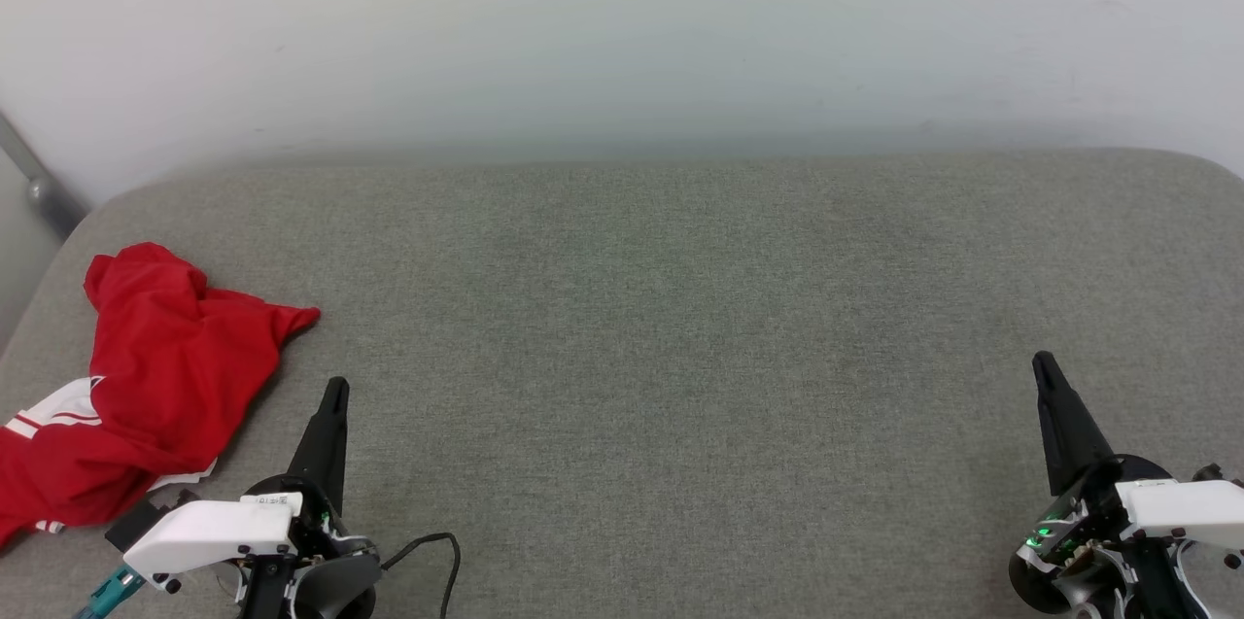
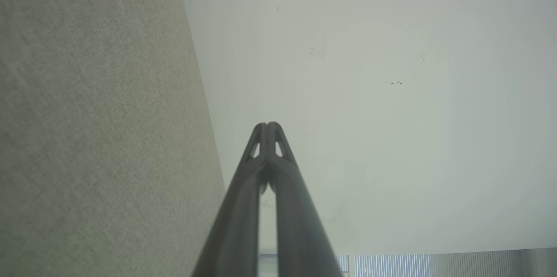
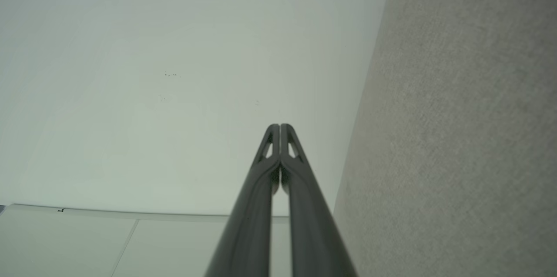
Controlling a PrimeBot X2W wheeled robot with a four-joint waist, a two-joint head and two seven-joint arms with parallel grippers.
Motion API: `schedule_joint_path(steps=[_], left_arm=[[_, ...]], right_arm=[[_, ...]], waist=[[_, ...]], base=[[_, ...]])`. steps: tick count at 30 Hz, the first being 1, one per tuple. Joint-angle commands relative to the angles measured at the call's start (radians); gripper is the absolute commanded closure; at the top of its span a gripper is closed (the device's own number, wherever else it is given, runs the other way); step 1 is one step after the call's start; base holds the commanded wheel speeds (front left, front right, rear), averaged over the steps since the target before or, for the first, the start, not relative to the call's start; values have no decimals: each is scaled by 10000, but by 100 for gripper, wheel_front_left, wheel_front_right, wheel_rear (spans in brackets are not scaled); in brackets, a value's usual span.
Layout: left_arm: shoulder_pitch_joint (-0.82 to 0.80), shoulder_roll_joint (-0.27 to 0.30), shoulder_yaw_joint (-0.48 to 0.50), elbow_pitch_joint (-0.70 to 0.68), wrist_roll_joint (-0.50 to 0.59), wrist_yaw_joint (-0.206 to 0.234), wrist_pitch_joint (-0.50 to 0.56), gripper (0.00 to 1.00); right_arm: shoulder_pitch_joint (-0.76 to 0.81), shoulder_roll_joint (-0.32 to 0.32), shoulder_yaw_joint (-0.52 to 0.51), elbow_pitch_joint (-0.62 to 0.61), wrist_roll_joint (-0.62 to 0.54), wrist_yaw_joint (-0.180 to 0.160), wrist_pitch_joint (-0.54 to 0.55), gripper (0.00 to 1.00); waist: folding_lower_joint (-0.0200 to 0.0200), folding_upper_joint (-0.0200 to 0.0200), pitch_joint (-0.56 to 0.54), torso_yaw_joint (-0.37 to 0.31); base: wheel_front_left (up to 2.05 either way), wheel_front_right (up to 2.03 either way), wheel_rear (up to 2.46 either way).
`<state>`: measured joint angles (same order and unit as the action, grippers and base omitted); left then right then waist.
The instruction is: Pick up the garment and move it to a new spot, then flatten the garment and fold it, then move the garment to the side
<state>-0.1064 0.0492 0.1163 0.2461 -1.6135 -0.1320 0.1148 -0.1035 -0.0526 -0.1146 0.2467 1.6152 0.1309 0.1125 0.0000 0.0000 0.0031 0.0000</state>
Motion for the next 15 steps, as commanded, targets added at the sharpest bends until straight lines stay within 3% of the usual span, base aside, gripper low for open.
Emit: schedule_joint_path(steps=[1,15], left_arm=[[-54,-27,18,-2,15,-33,18,100],[-54,-27,17,-2,14,-33,16,100]], right_arm=[[-119,49,7,9,-47,-3,21,100],[-119,49,6,9,-47,-3,20,100]], waist=[[0,0,0,0],[0,0,0,0]], base=[[0,0,0],[0,0,0]])
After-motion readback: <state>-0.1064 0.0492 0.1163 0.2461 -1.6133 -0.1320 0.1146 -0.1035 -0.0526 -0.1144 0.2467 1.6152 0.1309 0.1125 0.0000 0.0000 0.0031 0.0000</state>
